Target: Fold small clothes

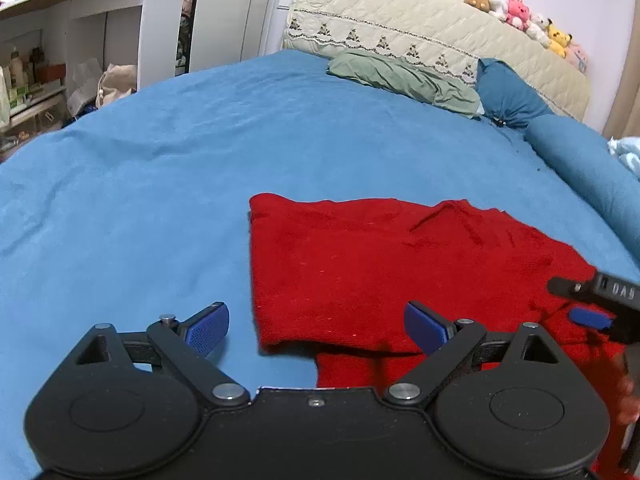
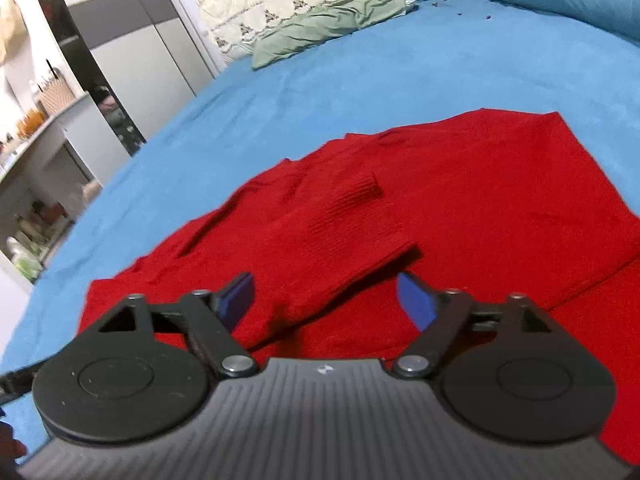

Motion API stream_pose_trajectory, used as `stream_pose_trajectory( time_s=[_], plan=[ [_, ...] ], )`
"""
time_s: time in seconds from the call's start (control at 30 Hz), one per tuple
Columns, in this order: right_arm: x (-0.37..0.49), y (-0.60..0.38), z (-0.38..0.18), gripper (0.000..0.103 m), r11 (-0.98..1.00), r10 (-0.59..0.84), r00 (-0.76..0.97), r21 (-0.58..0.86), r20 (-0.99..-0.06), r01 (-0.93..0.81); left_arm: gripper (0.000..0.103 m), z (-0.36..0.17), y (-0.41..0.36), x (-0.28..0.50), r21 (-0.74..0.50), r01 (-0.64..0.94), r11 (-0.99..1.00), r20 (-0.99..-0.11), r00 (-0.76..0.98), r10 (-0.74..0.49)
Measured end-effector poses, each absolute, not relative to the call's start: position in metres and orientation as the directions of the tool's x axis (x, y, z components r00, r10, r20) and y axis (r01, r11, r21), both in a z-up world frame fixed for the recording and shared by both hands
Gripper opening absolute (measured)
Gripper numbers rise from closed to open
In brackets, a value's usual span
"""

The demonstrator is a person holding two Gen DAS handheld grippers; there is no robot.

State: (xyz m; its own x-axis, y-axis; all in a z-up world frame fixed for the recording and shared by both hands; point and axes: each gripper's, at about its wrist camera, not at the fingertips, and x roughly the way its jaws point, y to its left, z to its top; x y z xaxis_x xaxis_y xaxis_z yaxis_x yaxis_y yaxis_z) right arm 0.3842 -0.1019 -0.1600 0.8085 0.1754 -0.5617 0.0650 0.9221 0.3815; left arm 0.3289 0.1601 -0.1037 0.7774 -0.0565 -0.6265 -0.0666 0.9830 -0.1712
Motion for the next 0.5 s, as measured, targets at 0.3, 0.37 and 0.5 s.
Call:
stream_pose_trajectory(
  time_s=[0.3,0.37,0.5],
  plan=[
    [0.414,-0.095,-0.156,0.049,0.950,0.015,0.796,0.257,-0.605,0.178,0.097,-0.122,0.164,0.330,-0.099,-0.092,0.991,-0.673,0.739,0.001],
    [0.420,-0.090,-0.156,0.027,0.965,-0.022,0.789,0.194,-0.614,0.177,0.097,-0.127,0.166,0.331,-0.082,-0.099,0.992,-0.680,0.733,0.017],
    [0.425,-0.093,-0.144,0.021,0.968,0.008,0.801,0.204,-0.599,0.143,0.097,-0.130,0.167,0.336,-0.070,-0.075,0.995,-0.680,0.733,0.007]
  ],
)
